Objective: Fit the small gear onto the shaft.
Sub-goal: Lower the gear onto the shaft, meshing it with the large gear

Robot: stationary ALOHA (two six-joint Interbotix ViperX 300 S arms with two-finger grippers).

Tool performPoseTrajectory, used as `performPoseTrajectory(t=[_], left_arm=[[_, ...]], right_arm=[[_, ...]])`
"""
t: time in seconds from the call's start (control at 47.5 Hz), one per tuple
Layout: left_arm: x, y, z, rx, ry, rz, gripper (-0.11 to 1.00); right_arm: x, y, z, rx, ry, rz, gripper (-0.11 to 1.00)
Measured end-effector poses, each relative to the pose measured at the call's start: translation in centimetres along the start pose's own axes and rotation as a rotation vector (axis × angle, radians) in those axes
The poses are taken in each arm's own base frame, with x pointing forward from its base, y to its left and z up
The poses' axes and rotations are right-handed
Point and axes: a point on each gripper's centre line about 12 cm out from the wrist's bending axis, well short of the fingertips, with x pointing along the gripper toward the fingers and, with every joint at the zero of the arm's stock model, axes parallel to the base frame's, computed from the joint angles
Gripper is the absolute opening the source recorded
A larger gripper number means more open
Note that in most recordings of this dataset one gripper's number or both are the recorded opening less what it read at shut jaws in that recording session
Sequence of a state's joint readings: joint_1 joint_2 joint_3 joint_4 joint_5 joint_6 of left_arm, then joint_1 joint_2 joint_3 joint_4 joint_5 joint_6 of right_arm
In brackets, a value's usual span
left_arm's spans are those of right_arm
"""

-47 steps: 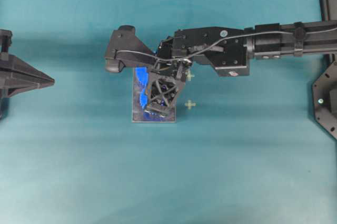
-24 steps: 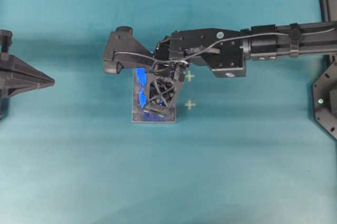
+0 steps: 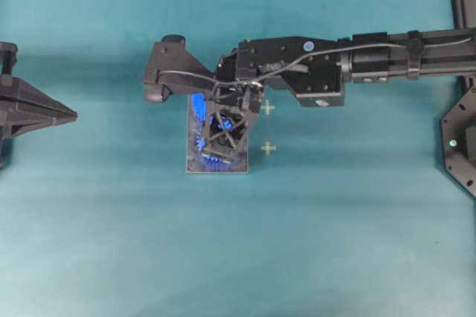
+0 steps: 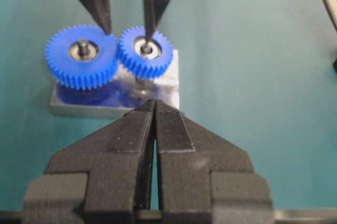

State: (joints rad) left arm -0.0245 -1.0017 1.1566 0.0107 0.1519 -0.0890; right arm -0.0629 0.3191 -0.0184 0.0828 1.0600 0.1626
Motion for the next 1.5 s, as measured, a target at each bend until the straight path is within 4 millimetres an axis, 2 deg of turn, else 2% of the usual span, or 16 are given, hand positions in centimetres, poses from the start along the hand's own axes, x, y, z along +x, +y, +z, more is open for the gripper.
performPoseTrajectory(t=[0.253, 0.316, 0.4, 0.695, 0.885, 1.032, 1.116, 1.201, 1.348, 1.495], left_arm=[[0.0, 0.0, 0.1, 0.000, -0.002, 0.000, 0.00], [0.0, 0.0, 0.1, 0.002, -0.002, 0.000, 0.00], [0.0, 0.0, 0.1, 0.000, -0.002, 0.000, 0.00], [0.0, 0.0, 0.1, 0.002, -0.003, 0.000, 0.00], [0.0, 0.0, 0.0, 0.002, -0.002, 0.000, 0.00], [0.0, 0.0, 0.1, 0.000, -0.005, 0.000, 0.00], [0.0, 0.0, 0.0, 0.000, -0.002, 0.000, 0.00], [0.0, 0.0, 0.0, 0.000, -0.002, 0.000, 0.00], [-0.1, 0.0, 0.1, 0.000, -0.005, 0.000, 0.00], [-0.1, 0.0, 0.1, 0.002, -0.005, 0.000, 0.00]], right_arm=[[-1.1, 0.3, 0.8, -0.005, -0.018, 0.005, 0.12], [-0.8, 0.3, 0.8, -0.007, -0.010, 0.003, 0.05], [0.0, 0.2, 0.8, -0.012, 0.008, 0.000, 0.00], [1.2, 0.3, 0.7, -0.013, 0.039, -0.001, -0.01], [1.2, 0.4, -1.7, 0.004, 0.111, -0.012, -0.01], [2.0, 2.5, -4.2, 0.013, 0.180, 0.002, -0.01], [0.9, 4.3, -4.6, -0.008, 0.150, 0.023, -0.01], [-0.5, 4.9, -4.4, -0.017, 0.106, 0.032, -0.01], [-1.5, 1.7, -1.8, 0.022, 0.015, -0.014, -0.01], [-0.4, -0.7, 0.4, 0.051, -0.001, -0.041, -0.01]])
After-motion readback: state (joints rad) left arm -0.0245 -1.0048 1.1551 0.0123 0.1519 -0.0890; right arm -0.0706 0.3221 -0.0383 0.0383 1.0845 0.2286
